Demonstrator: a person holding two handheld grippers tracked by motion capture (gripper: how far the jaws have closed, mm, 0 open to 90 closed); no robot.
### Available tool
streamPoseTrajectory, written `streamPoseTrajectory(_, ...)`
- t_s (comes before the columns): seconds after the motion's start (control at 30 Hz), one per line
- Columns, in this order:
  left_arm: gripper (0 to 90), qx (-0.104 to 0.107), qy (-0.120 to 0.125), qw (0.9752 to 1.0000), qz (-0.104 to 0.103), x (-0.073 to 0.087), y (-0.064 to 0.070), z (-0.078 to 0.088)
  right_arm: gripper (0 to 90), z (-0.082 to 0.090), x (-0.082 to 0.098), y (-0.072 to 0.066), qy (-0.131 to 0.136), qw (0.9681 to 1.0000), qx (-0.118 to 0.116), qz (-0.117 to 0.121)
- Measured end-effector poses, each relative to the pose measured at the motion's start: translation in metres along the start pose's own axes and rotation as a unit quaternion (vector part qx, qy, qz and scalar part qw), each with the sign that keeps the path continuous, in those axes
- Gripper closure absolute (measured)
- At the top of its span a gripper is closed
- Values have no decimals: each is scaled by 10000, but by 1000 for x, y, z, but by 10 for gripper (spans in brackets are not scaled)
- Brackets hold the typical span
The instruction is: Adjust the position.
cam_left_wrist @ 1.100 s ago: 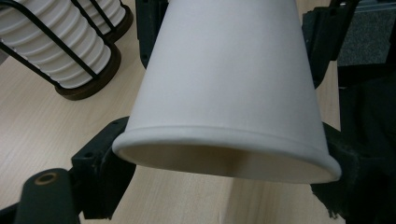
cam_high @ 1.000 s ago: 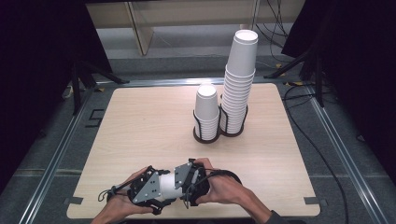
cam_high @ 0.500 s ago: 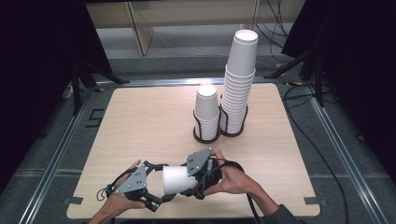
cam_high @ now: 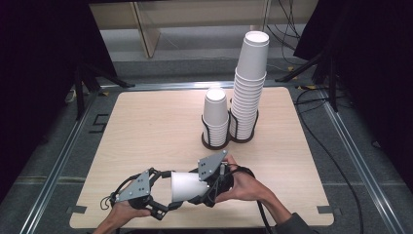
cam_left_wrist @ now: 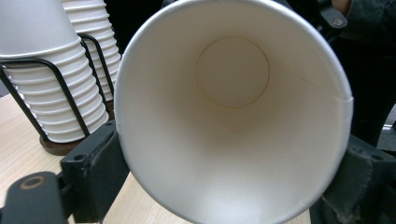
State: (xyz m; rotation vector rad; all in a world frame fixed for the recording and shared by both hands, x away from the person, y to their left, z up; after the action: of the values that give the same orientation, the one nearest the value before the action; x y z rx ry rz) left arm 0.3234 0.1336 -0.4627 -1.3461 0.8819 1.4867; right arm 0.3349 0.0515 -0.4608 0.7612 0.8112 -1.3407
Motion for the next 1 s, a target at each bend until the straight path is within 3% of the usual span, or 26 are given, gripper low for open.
streamPoseTrajectory(0.2,137,53,-41,10000,-51,-1,1,1,219,0,1,0,-63,10000,26,8)
streamPoseTrajectory(0.23,139,96,53,9999,-46,-2,2,-1,220,0,1,0,-86,10000,37,25)
streamPoseTrajectory(0.33,143,86,-114,9998,-118,1,1,1,219,-1,3,0,-148,9999,56,35)
streamPoseTrajectory(0.7,148,109,-152,9998,-85,1,2,1,202,-2,5,0,-232,9997,72,52)
streamPoseTrajectory(0.8,149,102,-182,9998,-71,1,3,0,158,-2,6,4,-336,9992,222,88)
streamPoseTrajectory(0.9,150,109,-285,9995,-102,2,4,-1,161,-2,9,-1,-500,9986,175,51)
streamPoseTrajectory(1.0,150,51,-397,9991,-126,2,4,-1,158,-1,10,3,-700,9965,352,287)
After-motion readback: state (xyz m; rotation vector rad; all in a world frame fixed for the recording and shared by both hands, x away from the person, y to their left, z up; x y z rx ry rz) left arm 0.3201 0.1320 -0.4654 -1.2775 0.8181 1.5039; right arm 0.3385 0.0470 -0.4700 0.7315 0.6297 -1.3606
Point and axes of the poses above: each handheld gripper's, and its own axes: z roughly backward along the jaws, x roughly out of its underside, y roughly to its right, the point moved 10 cm from there along -z, roughly forward along the jaws, and after that the axes turned 7 degrees about y, right-handed, at the moved point
